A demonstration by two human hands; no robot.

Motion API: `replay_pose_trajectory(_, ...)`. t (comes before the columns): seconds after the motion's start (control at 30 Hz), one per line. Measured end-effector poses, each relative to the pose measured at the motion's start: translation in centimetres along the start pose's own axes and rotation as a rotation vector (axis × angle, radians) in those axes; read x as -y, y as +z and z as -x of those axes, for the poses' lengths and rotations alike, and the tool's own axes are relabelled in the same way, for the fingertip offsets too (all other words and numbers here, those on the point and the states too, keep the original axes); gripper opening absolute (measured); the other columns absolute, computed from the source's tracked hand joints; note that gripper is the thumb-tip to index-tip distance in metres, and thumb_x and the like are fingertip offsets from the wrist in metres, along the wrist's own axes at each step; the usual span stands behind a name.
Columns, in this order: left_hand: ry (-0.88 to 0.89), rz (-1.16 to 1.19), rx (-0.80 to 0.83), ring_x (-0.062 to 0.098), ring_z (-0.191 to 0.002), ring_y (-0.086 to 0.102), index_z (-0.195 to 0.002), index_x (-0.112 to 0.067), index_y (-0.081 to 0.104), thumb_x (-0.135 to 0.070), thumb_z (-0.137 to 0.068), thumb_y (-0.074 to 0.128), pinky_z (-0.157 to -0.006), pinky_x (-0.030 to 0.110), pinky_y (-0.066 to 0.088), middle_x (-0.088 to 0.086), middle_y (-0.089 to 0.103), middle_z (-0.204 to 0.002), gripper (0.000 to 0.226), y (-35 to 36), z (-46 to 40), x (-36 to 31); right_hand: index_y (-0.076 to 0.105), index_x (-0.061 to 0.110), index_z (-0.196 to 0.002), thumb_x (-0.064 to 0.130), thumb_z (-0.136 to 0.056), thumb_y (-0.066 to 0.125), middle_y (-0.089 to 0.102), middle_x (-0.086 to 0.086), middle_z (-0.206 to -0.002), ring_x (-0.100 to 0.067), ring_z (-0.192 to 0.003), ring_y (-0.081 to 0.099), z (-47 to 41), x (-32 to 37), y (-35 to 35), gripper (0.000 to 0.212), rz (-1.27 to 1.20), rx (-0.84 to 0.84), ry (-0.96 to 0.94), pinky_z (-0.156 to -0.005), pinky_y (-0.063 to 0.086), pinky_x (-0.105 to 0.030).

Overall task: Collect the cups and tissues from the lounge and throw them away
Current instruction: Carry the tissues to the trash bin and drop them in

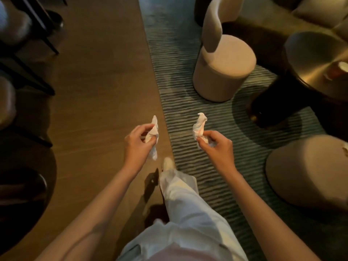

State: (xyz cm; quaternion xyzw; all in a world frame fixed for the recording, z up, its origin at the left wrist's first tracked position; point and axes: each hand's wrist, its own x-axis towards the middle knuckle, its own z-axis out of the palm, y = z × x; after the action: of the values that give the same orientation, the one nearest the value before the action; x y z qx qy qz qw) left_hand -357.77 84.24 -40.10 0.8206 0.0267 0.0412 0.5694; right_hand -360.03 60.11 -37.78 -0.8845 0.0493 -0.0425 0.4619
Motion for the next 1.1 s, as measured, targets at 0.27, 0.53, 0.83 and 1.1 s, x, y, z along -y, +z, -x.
replay_pose_trajectory(0.27,-0.069,-0.029,-0.138,-0.004,-0.092,0.061,-0.112,-0.028,0.064,-0.014,-0.08,0.072,-0.073,0.013,0.052,-0.017,0.063,-0.101,0.036,-2.5,-21.5,-1.8,0.069,0.029,-0.095,0.026,-0.083,0.071,0.068,0.01,-0.086,-0.003,-0.08,0.061,-24.7,5.3,5.3,0.012,-0.047,0.068,-0.087,-0.069,0.047,-0.024)
replay_pose_trajectory(0.53,-0.094,-0.018,-0.239,0.0,-0.088,0.062,-0.107,-0.022,0.065,-0.009,-0.08,0.072,-0.074,0.015,0.052,-0.011,0.064,-0.099,0.031,-6.4,-40.2,0.0,0.069,0.024,-0.096,0.025,-0.083,0.072,0.069,0.009,-0.089,-0.007,-0.084,0.064,-44.7,10.1,14.1,0.013,-0.036,0.15,-0.153,-0.075,0.054,-0.038)
replay_pose_trajectory(0.83,-0.039,-0.149,-0.193,0.009,-0.091,0.063,-0.113,-0.014,0.065,-0.013,-0.08,0.073,-0.071,0.016,0.053,0.001,0.067,-0.109,0.034,-12.5,-63.2,2.2,0.071,0.02,-0.097,0.026,-0.084,0.071,0.069,0.007,-0.09,-0.009,-0.083,0.063,-63.3,16.6,22.8,0.015,-0.012,0.08,-0.145,-0.075,0.054,-0.041)
replay_pose_trajectory(1.1,-0.009,-0.134,-0.211,0.005,-0.084,0.064,-0.107,-0.018,0.067,-0.012,-0.078,0.074,-0.071,0.023,0.057,-0.008,0.066,-0.099,0.031,-15.2,-79.7,4.2,0.07,0.026,-0.093,0.027,-0.083,0.071,0.065,0.016,-0.085,-0.004,-0.082,0.061,-78.9,19.3,28.1,0.01,0.016,0.106,-0.127,-0.072,0.051,-0.033)
